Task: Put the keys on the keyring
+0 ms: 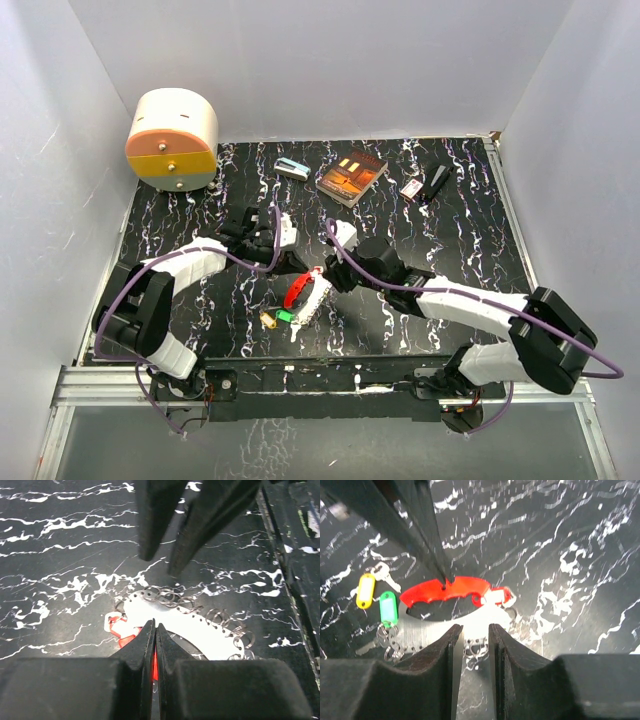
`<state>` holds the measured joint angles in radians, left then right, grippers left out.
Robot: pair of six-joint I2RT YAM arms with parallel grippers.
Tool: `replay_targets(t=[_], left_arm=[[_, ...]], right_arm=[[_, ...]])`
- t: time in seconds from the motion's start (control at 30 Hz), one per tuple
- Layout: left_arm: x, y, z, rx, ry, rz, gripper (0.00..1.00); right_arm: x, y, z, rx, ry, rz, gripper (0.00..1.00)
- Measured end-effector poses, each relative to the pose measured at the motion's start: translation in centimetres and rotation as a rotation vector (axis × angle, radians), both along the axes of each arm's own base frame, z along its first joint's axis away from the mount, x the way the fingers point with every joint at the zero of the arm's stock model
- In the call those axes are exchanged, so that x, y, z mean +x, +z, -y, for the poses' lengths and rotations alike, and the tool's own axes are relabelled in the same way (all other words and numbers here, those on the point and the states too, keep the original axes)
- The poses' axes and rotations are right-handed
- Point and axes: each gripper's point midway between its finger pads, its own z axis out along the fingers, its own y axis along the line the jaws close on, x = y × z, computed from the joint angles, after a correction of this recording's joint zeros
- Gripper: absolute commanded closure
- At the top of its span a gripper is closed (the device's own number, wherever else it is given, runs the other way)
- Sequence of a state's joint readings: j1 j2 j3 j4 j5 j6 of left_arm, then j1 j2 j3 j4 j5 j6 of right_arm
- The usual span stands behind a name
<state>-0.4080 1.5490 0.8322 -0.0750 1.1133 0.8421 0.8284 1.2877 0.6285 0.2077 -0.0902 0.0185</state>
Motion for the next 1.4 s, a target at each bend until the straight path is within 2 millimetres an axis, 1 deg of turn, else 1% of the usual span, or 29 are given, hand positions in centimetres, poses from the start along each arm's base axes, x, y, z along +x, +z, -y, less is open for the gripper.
replay_targets(t=[0.17,0.2,0.27,0.3,0.37,0.43,0.57,0.73,0.87,1.03,1.13,1.4], left_arm=[[1.7,-0.4,-0.2,0.042,0.087,0.014,0.77],[2.0,-0.6,-0.3,0.055,0.103,0.013,0.71],[2.3,-0.9,-0.7,0.080,0.130,0.005,0.55],[2.4,-1.0,-0.8,0.089,0.139,0.001,0.49],[2.5,-1.3,-1.1,0.110,0.161,-0.010,0.44],[2.6,-1.5,-1.3,0.125,0.176,-0.018,0.41],[2.7,-1.7,-1.7,0.149,0.198,-0.021,0.37],[3.0,-1.4,-1.9,0.159,0.221,-0.009,0.35],[3.2,-0.8,-1.9,0.153,0.231,0.006,0.34],[3.1,-0.6,-2.0,0.148,0.233,0.017,0.33],[3.1,-0.8,-2.0,0.146,0.234,0.016,0.33],[3.3,-0.6,-1.8,0.133,0.235,0.025,0.32]], right_arm=[[-1.2,-3.8,1.2,-0.083,-0.042,-0.146,0.67],[-1.4,-4.5,1.4,-0.097,-0.049,-0.173,0.66],[-1.8,-5.6,1.7,-0.118,-0.059,-0.213,0.65],[-1.9,-6.0,1.7,-0.128,-0.064,-0.233,0.64],[-2.0,-6.9,1.7,-0.149,-0.068,-0.270,0.61],[-2.0,-7.3,1.5,-0.164,-0.074,-0.298,0.61],[-1.5,-7.4,1.1,-0.169,-0.092,-0.312,0.60],[-0.5,-7.4,0.5,-0.181,-0.119,-0.321,0.60],[0.5,-8.3,0.1,-0.209,-0.153,-0.339,0.60],[0.8,-9.8,0.9,-0.258,-0.206,-0.366,0.61],[0.9,-10.0,1.4,-0.277,-0.237,-0.367,0.61],[1.4,-10.1,2.0,-0.277,-0.290,-0.369,0.61]])
